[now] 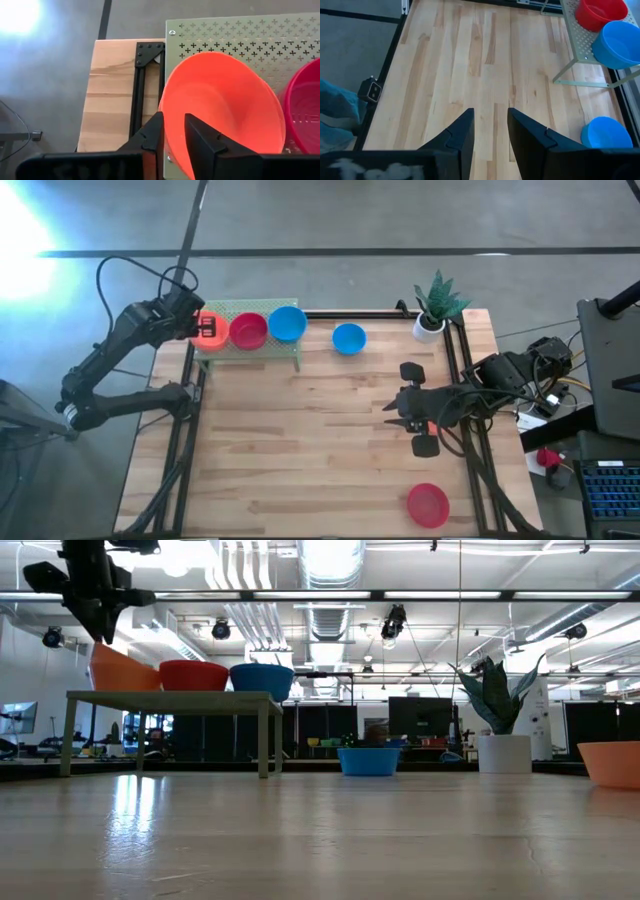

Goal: Pick & Place Mini bowls
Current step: Stack the bottom orange bowl on top of the other orange bowl on the shelf, then stack the blue bowl on top of the other blue bowls on the shelf

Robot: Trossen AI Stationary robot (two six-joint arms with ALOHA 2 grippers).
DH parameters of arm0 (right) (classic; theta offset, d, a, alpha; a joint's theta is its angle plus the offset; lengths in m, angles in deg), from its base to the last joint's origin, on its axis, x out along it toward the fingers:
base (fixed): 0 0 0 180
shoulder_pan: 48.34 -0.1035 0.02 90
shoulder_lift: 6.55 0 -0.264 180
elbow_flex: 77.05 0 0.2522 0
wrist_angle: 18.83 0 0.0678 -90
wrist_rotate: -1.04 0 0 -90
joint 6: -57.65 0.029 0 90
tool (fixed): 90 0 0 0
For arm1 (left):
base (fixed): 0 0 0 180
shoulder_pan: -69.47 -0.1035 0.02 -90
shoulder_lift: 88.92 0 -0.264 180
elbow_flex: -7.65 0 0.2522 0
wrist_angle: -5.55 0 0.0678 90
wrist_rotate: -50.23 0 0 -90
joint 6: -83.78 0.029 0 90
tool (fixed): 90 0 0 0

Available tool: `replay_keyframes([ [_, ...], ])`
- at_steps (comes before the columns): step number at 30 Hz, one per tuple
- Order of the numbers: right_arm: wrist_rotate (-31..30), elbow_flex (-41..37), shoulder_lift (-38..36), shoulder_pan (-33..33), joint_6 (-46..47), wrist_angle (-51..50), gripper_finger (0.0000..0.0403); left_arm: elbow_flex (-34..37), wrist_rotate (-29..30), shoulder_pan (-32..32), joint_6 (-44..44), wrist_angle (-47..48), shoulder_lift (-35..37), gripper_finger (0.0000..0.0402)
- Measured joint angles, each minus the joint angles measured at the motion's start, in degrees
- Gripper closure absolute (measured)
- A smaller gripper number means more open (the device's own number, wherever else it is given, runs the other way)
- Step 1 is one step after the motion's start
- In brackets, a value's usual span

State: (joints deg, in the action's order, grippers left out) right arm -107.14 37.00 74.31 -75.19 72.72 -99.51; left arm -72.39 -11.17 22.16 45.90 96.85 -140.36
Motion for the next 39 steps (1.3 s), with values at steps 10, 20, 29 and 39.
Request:
replay_keyframes([
  [10, -0.02, 0.0, 0.0, 0.02, 1.03, 0.0, 0.0291, -3.93, -0.62, 0.01, 3.83, 0.0, -0.04, 0.033],
  [20, -1.73, 0.0, 0.0, 0.04, 1.16, 0.02, 0.0291, -5.36, -2.03, 0.0, 6.47, 2.13, -0.02, 0.0383],
  [29, -1.81, 0.0, 0.0, 0.04, 1.89, 0.15, 0.0291, -0.89, -2.01, 0.02, 6.42, 2.21, -0.13, 0.0401],
  [39, -1.95, 0.0, 0.0, 0.04, 1.9, 0.35, 0.0291, 1.7, -1.51, 0.02, 6.37, 1.8, 0.0, 0.0401],
])
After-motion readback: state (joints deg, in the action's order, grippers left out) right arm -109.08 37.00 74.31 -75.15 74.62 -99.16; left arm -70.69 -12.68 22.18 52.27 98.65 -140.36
